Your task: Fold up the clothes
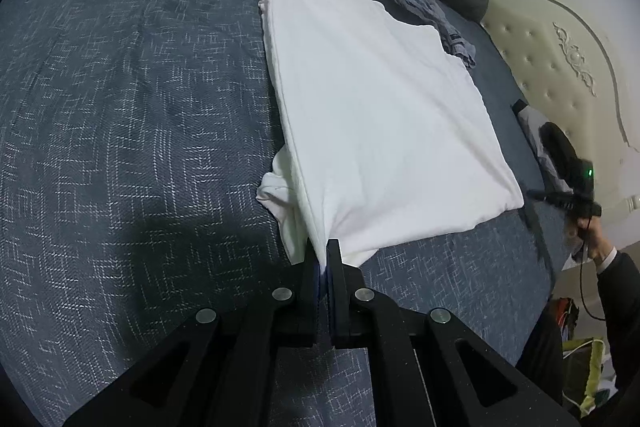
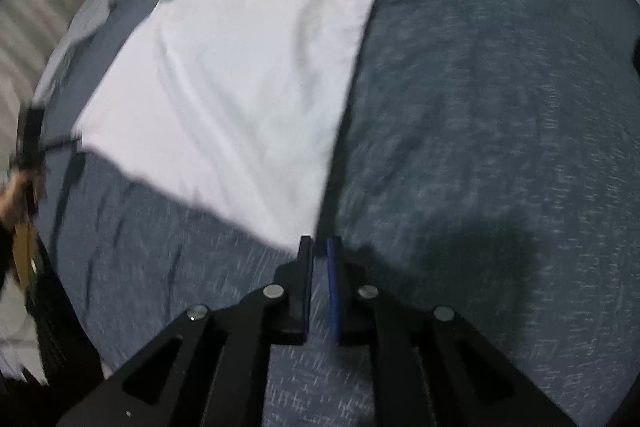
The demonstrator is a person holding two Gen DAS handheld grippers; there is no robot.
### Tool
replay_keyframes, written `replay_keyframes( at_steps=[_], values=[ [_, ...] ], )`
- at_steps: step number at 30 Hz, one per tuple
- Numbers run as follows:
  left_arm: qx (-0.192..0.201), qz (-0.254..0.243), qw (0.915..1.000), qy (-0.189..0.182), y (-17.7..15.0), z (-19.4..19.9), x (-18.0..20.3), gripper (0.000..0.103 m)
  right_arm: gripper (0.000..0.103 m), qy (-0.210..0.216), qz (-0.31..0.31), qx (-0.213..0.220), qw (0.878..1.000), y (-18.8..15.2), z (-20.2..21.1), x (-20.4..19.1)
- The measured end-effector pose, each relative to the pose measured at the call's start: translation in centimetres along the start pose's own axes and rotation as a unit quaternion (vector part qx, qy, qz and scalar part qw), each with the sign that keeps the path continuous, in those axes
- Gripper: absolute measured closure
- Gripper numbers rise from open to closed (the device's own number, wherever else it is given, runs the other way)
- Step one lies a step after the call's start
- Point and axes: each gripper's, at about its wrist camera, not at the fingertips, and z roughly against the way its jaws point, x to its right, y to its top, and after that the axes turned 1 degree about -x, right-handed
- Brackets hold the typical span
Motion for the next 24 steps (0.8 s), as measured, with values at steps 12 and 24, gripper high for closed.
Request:
replay_keyframes(
  at_steps=[12,24],
  values=[
    [0.002,-0.002,1.0000,0.008,-0.2,-0.7,-0.1,0.100,0.073,0.039,-0.138,0.070,0.987,8.7,-3.4,0.7],
    [0.000,-0.004,1.0000,0.003,-0.4,-1.0,-0.4,0.100,0.101,-0.021,-0.111,0.092,0.989,11.7,-6.3,1.1]
  ],
)
